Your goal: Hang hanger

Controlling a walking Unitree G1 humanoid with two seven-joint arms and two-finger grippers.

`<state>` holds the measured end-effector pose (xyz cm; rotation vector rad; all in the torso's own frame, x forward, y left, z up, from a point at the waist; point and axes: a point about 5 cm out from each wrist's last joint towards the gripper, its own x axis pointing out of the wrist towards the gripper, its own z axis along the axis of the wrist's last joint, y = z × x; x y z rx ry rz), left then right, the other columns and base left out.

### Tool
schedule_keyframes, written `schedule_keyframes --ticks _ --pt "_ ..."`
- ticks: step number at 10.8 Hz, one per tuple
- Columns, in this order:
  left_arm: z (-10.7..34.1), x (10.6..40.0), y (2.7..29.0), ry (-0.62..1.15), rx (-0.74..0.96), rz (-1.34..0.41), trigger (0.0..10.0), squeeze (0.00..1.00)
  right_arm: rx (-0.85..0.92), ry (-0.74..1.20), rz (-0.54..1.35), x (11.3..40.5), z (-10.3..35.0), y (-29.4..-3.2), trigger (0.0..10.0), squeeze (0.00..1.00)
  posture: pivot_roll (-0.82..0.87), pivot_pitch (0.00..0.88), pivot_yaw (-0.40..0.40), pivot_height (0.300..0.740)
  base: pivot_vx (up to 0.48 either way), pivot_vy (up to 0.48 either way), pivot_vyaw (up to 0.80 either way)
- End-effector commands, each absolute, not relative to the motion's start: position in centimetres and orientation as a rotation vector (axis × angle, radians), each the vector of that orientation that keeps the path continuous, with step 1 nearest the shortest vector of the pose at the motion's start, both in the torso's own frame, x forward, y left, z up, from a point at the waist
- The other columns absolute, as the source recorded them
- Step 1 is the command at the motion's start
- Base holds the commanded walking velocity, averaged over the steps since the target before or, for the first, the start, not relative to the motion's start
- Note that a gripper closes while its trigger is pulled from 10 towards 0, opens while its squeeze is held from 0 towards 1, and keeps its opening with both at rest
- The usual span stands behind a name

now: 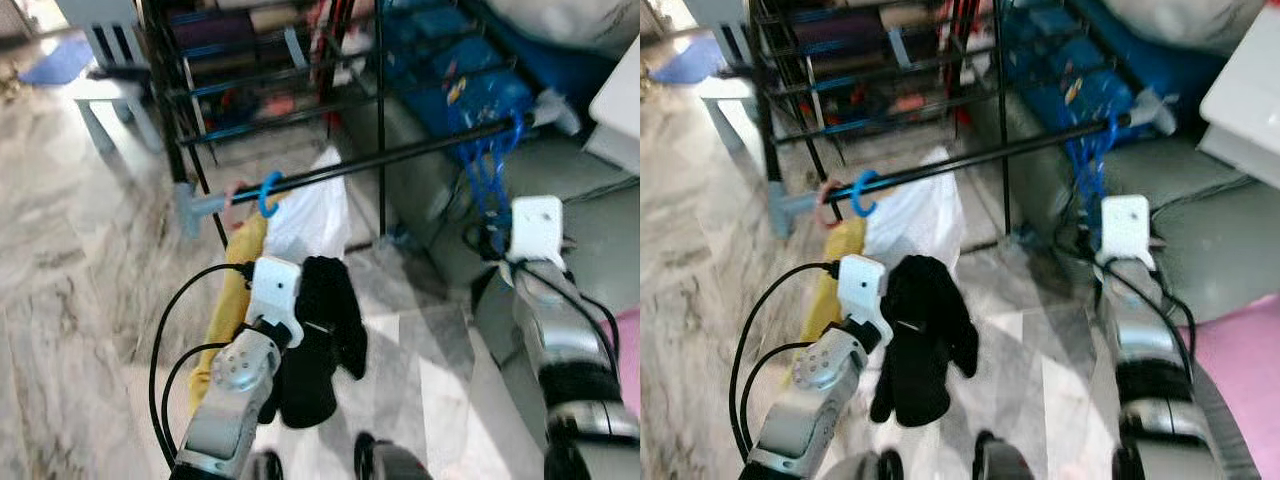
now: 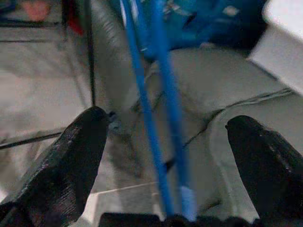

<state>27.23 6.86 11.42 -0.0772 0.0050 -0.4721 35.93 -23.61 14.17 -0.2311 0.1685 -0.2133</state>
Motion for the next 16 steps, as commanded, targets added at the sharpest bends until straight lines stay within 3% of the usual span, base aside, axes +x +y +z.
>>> schedule_keyframes --ticks 1,2,4,8,9,10,13,14,16 --pt "11.8 26.9 7.0 0.003 -0.089 -0.485 10.0 0.00 -0.200 0.180 -0.196 36.2 13.9 -23.7 10.0 0.00 -0.09 0.294 0.031 0.740 0.000 0.000 0.00" --pt "11.8 26.8 7.6 0.013 -0.067 -0.483 10.0 0.00 -0.191 0.185 -0.187 36.9 14.1 -23.6 10.0 0.00 -0.07 0.292 0.031 0.740 0.000 0.000 0.00" --pt "11.7 26.9 8.3 0.026 -0.056 -0.457 10.0 0.00 -0.185 0.177 -0.180 37.6 14.9 -24.1 0.0 0.00 -0.06 0.284 0.028 0.740 0.000 0.000 0.00" --pt "11.4 26.8 7.4 0.059 -0.037 -0.476 10.0 0.00 -0.190 0.149 -0.119 38.3 16.1 -24.6 0.0 0.00 -0.07 0.269 0.021 0.740 0.000 0.000 0.00" --pt "11.3 27.0 7.5 0.066 -0.025 -0.471 10.0 0.00 -0.185 0.145 -0.089 38.5 16.5 -24.7 3.4 0.00 -0.07 0.265 0.020 0.740 0.000 0.000 0.00" --pt "11.3 27.1 7.7 0.069 -0.018 -0.465 10.0 0.00 -0.193 0.146 -0.062 38.6 16.6 -24.7 10.0 0.00 -0.07 0.261 0.019 0.740 0.000 0.000 0.00" --pt "11.0 27.0 7.3 0.084 -0.009 -0.467 10.0 0.00 -0.199 0.136 -0.033 39.0 17.4 -24.5 10.0 0.00 -0.08 0.254 0.016 0.740 0.000 0.000 0.00" --pt "11.0 27.2 7.3 0.085 -0.005 -0.465 10.0 0.00 -0.198 0.136 -0.035 39.1 17.5 -24.5 0.0 0.00 -0.08 0.252 0.013 0.740 0.000 0.000 0.00" --pt "10.8 27.2 7.4 0.095 0.004 -0.460 10.0 0.00 -0.194 0.134 -0.031 39.1 17.6 -24.5 0.0 0.00 -0.08 0.247 0.013 0.740 0.000 0.000 0.00"
